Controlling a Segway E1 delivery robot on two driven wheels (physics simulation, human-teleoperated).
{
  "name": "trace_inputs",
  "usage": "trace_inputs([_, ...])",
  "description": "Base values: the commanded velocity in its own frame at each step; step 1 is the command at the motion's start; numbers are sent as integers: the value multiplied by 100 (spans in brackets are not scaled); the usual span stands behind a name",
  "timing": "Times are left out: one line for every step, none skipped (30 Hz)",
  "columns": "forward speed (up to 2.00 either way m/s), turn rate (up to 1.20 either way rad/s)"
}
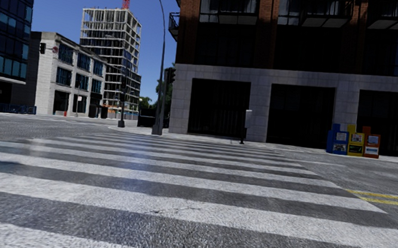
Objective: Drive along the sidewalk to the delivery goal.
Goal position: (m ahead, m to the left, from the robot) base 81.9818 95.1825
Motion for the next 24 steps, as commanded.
trace_inputs([200,0])
trace_inputs([200,0])
trace_inputs([200,0])
trace_inputs([200,0])
trace_inputs([200,0])
trace_inputs([200,0])
trace_inputs([200,0])
trace_inputs([200,0])
trace_inputs([200,0])
trace_inputs([200,0])
trace_inputs([200,0])
trace_inputs([200,0])
trace_inputs([200,0])
trace_inputs([200,0])
trace_inputs([200,0])
trace_inputs([200,0])
trace_inputs([200,0])
trace_inputs([200,0])
trace_inputs([200,0])
trace_inputs([200,0])
trace_inputs([200,0])
trace_inputs([200,0])
trace_inputs([200,0])
trace_inputs([200,0])
